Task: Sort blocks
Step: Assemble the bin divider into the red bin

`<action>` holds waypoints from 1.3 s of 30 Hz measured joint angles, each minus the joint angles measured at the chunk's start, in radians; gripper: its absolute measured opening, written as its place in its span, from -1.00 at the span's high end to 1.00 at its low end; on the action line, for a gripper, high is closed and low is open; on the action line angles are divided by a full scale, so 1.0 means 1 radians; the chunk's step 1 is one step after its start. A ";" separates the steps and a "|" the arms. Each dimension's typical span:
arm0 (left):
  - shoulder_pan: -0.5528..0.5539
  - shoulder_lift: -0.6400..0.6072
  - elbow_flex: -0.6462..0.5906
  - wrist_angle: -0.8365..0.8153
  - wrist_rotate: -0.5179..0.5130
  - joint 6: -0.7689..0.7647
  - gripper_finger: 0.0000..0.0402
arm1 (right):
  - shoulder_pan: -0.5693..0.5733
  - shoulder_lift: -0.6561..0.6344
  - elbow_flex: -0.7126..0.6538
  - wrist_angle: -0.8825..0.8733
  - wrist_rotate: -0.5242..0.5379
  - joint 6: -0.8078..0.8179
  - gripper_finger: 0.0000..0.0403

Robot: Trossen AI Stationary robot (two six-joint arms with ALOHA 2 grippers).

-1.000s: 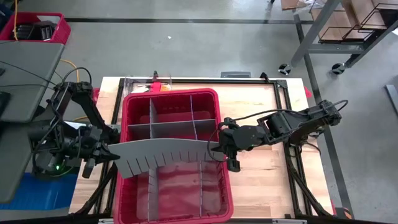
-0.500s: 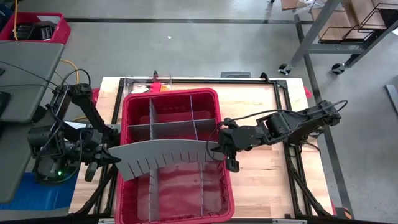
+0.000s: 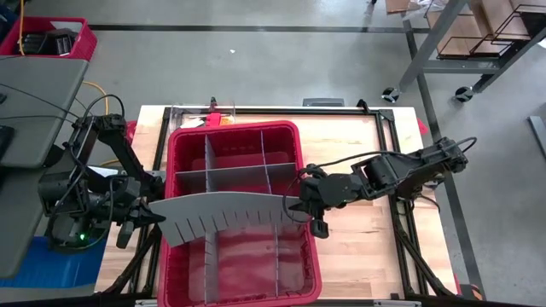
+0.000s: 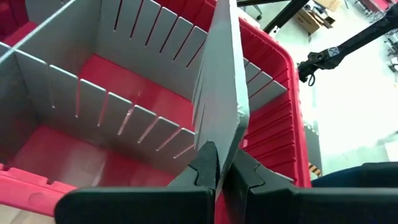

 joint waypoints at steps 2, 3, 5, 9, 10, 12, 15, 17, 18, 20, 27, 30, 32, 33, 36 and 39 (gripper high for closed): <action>0.000 0.000 0.000 -0.015 -0.003 0.000 1.00 | -0.004 0.000 0.000 0.000 0.010 -0.020 1.00; 0.000 -0.001 0.000 -0.019 -0.005 -0.001 1.00 | -0.008 0.000 0.000 0.001 0.014 -0.024 1.00; 0.000 -0.002 0.000 -0.020 -0.005 -0.001 1.00 | -0.019 0.000 0.000 0.004 0.015 -0.019 1.00; 0.000 -0.003 0.000 -0.019 0.004 -0.002 1.00 | -0.021 0.000 0.000 0.005 0.015 -0.016 1.00; 0.000 -0.004 0.000 -0.019 0.005 -0.002 1.00 | -0.019 0.000 0.000 0.010 0.012 -0.011 1.00; 0.000 -0.004 0.000 -0.018 0.006 -0.002 1.00 | -0.018 0.000 0.000 0.011 0.005 -0.003 1.00; 0.000 -0.004 0.000 -0.018 0.007 -0.002 1.00 | -0.020 0.000 0.000 0.007 0.008 0.003 1.00; 0.000 -0.004 0.000 -0.020 0.008 -0.002 1.00 | -0.020 0.007 0.000 0.001 0.009 -0.001 1.00; 0.000 -0.004 0.000 -0.024 0.009 -0.002 1.00 | -0.019 0.009 0.000 -0.001 0.009 -0.006 1.00; 0.000 -0.004 0.000 -0.026 0.009 -0.002 1.00 | -0.019 0.015 0.000 0.003 0.008 -0.016 1.00; 0.000 -0.004 0.000 -0.026 0.008 -0.012 1.00 | -0.019 0.014 0.000 0.000 0.005 -0.018 1.00; 0.000 -0.004 0.000 -0.037 0.002 -0.012 1.00 | -0.019 0.014 0.000 -0.006 0.005 -0.021 1.00; 0.000 -0.004 0.000 -0.040 -0.007 -0.016 1.00 | -0.019 0.013 0.000 -0.018 0.006 -0.032 1.00; 0.000 -0.004 0.000 -0.041 -0.008 -0.014 1.00 | -0.019 0.013 0.000 -0.021 0.008 -0.036 1.00; 0.007 -0.003 0.000 -0.041 -0.008 -0.016 1.00 | -0.020 0.013 0.001 -0.023 0.010 -0.037 1.00; 0.011 -0.001 0.000 -0.041 0.001 -0.015 1.00 | -0.020 0.013 0.001 -0.029 0.013 -0.044 1.00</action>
